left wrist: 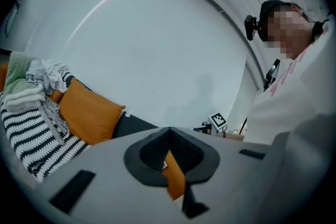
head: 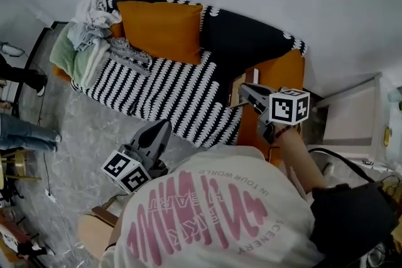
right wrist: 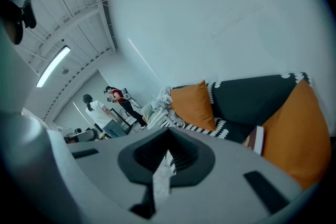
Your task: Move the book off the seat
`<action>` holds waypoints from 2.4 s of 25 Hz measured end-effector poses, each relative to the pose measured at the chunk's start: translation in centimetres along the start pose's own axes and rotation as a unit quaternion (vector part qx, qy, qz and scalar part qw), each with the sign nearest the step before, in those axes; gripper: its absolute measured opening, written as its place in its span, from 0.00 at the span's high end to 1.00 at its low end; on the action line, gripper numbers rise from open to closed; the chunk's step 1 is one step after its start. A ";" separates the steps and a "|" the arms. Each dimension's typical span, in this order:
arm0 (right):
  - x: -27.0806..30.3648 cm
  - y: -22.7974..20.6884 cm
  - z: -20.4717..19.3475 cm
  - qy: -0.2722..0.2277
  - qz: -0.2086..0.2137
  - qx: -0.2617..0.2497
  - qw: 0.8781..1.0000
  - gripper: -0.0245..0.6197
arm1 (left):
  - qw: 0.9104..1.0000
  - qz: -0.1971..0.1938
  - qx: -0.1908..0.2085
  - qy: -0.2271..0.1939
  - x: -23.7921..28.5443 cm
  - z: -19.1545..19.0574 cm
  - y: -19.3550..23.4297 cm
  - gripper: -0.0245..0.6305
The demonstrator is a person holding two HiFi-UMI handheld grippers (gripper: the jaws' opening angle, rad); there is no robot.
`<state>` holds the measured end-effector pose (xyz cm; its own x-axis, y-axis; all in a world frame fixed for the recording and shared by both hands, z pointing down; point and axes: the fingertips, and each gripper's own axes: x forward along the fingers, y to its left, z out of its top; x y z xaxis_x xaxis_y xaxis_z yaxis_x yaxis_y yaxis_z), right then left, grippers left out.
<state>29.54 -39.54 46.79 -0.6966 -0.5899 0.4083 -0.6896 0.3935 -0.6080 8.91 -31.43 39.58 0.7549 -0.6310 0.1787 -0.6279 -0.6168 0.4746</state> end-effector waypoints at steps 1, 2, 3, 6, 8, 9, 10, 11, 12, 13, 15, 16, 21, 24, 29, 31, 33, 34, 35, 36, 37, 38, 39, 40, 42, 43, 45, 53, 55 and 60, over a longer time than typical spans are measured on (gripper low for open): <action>0.3 -0.8 0.2 0.004 0.001 0.005 1.000 0.95 | 1.000 0.005 0.001 0.001 0.5 0.0 0.2 0.95; 0.5 -1.6 0.4 0.006 0.001 0.009 1.000 0.95 | 1.000 0.010 0.002 0.001 0.9 0.1 0.4 0.95; 0.8 -2.5 0.6 0.008 0.000 0.012 1.000 0.95 | 1.000 0.014 0.003 0.000 1.3 0.2 0.5 0.95; 1.8 -5.1 0.9 0.011 -0.008 0.026 1.000 0.95 | 1.000 0.030 0.005 -0.005 1.9 0.7 1.3 0.95; 2.4 -6.8 0.9 0.015 -0.016 0.044 0.999 0.95 | 0.999 0.042 0.007 -0.001 2.2 0.7 2.0 0.95; 2.6 -7.8 0.9 0.017 -0.020 0.052 0.998 0.95 | 0.999 0.048 0.008 0.001 2.4 0.6 2.2 0.95; 2.8 -8.7 0.8 0.020 -0.024 0.058 0.998 0.95 | 0.999 0.053 0.009 0.003 2.6 0.5 2.5 0.95; 3.0 -9.6 0.8 0.023 -0.028 0.062 0.997 0.95 | 0.998 0.058 0.010 0.003 2.7 0.5 2.8 0.95; 3.2 -10.4 0.8 0.027 -0.033 0.063 0.997 0.95 | 0.998 0.063 0.009 0.003 2.7 0.5 3.0 0.95; 3.4 -11.2 0.7 0.030 -0.038 0.063 0.997 0.95 | 0.998 0.068 0.008 0.002 2.7 0.5 3.3 0.95; 3.8 -12.8 0.5 0.037 -0.048 0.069 0.996 0.95 | 0.997 0.078 0.002 0.005 2.6 0.4 3.8 0.95; 4.0 -13.5 0.3 0.040 -0.053 0.076 0.995 0.95 | 0.997 0.083 -0.002 0.007 2.5 0.2 4.0 0.95; 5.3 -16.4 -1.1 0.062 -0.079 0.106 0.989 0.95 | 0.994 0.106 -0.027 0.019 2.2 -0.8 5.4 0.95; 5.6 -17.8 -1.6 0.068 -0.087 0.119 0.987 0.95 | 0.992 0.116 -0.038 0.033 2.1 -1.8 6.0 0.95; 5.3 -20.0 -2.8 0.088 -0.117 0.103 0.984 0.94 | 0.988 0.133 -0.058 0.052 1.8 -3.1 6.7 0.95; 5.1 -20.6 -3.1 0.092 -0.130 0.093 0.983 0.89 | 0.988 0.132 -0.063 0.056 1.7 -3.2 6.8 0.95; 5.2 -20.7 -3.3 0.096 -0.133 0.091 0.982 0.85 | 0.990 0.117 -0.062 0.053 1.8 -2.9 6.3 0.95; 5.3 -20.9 -3.5 0.098 -0.136 0.089 0.982 0.82 | 0.992 0.105 -0.058 0.048 2.0 -2.5 5.9 0.95; 5.3 -21.0 -3.6 0.102 -0.139 0.086 0.981 0.79 | 0.993 0.093 -0.051 0.043 2.2 -2.2 5.5 0.95; 5.4 -21.2 -3.7 0.107 -0.142 0.084 0.980 0.74 | 0.995 0.085 -0.043 0.038 2.4 -1.8 5.1 0.95; 5.5 -21.4 -3.8 0.112 -0.145 0.082 0.980 0.69 | 0.996 0.079 -0.035 0.034 2.6 -1.6 4.9 0.95; 5.6 -21.6 -4.0 0.115 -0.148 0.082 0.979 0.65 | 0.996 0.074 -0.026 0.031 2.8 -1.3 4.7 0.95; 5.7 -21.7 -4.2 0.117 -0.151 0.085 0.978 0.62 | 0.997 0.067 -0.017 0.028 2.9 -1.1 4.4 0.95; 5.7 -21.9 -4.4 0.116 -0.153 0.091 0.977 0.60 | 0.998 0.057 -0.008 0.024 3.1 -1.0 4.1 0.95; 5.7 -22.4 -4.9 0.111 -0.159 0.111 0.975 0.56 | 0.999 0.041 0.004 0.020 3.4 -0.6 3.2 0.95; 5.7 -22.8 -5.2 0.109 -0.166 0.120 0.973 0.55 | 0.999 0.037 0.008 0.021 3.5 -0.5 2.8 0.95; 5.5 -23.4 -5.9 0.113 -0.180 0.130 0.969 0.50 | 0.999 0.037 0.017 0.029 3.5 -0.6 2.6 0.95; 5.7 -25.4 -8.5 0.162 -0.221 0.146 0.951 0.43 | 0.999 0.028 0.016 0.026 3.0 -0.9 2.0 0.95; 5.8 -26.2 -8.9 0.171 -0.234 0.147 0.946 0.43 | 0.999 0.031 0.018 0.027 2.8 -1.0 2.1 0.95; 6.0 -27.9 -10.6 0.223 -0.276 0.128 0.926 0.43 | 0.999 0.045 -0.001 0.007 2.1 -1.0 2.4 0.95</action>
<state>42.48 -46.59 73.45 -0.3027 -0.2791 0.9113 -0.9357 -0.0946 -0.3398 9.15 -33.73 41.95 0.6976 -0.6776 0.2329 -0.6933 -0.5561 0.4584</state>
